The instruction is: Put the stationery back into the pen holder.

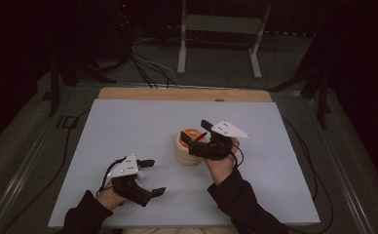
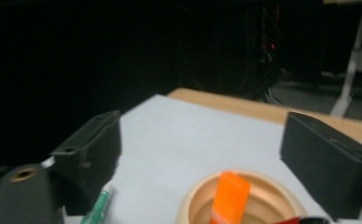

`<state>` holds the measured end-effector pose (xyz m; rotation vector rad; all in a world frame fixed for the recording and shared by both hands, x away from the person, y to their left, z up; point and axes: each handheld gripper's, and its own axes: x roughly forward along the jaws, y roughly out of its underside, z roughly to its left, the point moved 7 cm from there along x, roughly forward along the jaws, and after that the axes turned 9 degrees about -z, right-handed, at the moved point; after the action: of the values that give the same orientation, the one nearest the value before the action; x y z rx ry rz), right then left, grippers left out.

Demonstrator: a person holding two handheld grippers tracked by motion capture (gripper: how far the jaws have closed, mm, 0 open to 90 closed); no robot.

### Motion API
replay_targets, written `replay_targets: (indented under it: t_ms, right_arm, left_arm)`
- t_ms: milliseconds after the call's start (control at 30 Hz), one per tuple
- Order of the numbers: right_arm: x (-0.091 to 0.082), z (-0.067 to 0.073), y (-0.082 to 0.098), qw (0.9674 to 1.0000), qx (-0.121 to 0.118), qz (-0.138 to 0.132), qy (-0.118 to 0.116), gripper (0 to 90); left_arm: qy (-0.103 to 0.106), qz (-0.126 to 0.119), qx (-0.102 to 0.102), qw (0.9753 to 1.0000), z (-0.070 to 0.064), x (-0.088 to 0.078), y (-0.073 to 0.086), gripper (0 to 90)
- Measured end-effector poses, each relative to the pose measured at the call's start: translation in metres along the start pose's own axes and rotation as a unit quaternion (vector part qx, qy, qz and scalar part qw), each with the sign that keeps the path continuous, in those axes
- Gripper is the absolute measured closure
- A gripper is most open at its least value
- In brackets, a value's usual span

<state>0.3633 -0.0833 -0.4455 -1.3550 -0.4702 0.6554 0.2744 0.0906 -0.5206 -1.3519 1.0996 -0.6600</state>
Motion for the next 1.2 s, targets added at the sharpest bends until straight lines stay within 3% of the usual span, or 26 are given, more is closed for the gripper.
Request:
replay_targets:
  t_ms: [200, 367, 633, 767, 1000, 1167, 1200]
  right_arm:
    - [-0.019, -0.001, -0.018, 0.9996, -0.020, -0.016, -0.012, 4.9]
    - [-0.032, -0.009, -0.013, 0.9998, -0.016, 0.013, 0.004, 3.9]
    - [-0.039, -0.005, -0.006, 0.9999, -0.012, 0.010, 0.001, 2.9]
    - [-0.035, 0.011, -0.005, 0.9998, -0.011, 0.009, -0.017, 2.8]
    - [-0.018, 0.038, 0.000, 0.9987, -0.005, 0.012, -0.049, 2.9]
    - [-0.003, 0.057, 0.007, 0.9973, -0.004, 0.023, -0.069, 3.0]
    - [0.000, 0.060, 0.009, 0.9971, -0.006, 0.028, -0.070, 3.0]
  left_arm:
    - [0.005, -0.008, 0.000, 1.0000, 0.001, -0.005, -0.001, 0.4]
    - [-0.005, -0.009, 0.009, 0.9999, 0.005, -0.011, 0.001, 0.4]
    - [-0.030, -0.002, 0.017, 0.9994, 0.012, -0.023, 0.008, 0.4]
    - [-0.047, -0.007, 0.011, 0.9988, 0.018, -0.034, 0.013, 0.4]
    - [-0.066, -0.018, 0.019, 0.9975, 0.027, -0.054, 0.018, 0.5]
    - [-0.075, -0.029, 0.007, 0.9968, 0.031, -0.066, 0.018, 0.4]
    - [-0.085, -0.039, 0.002, 0.9956, 0.035, -0.073, 0.017, 0.5]
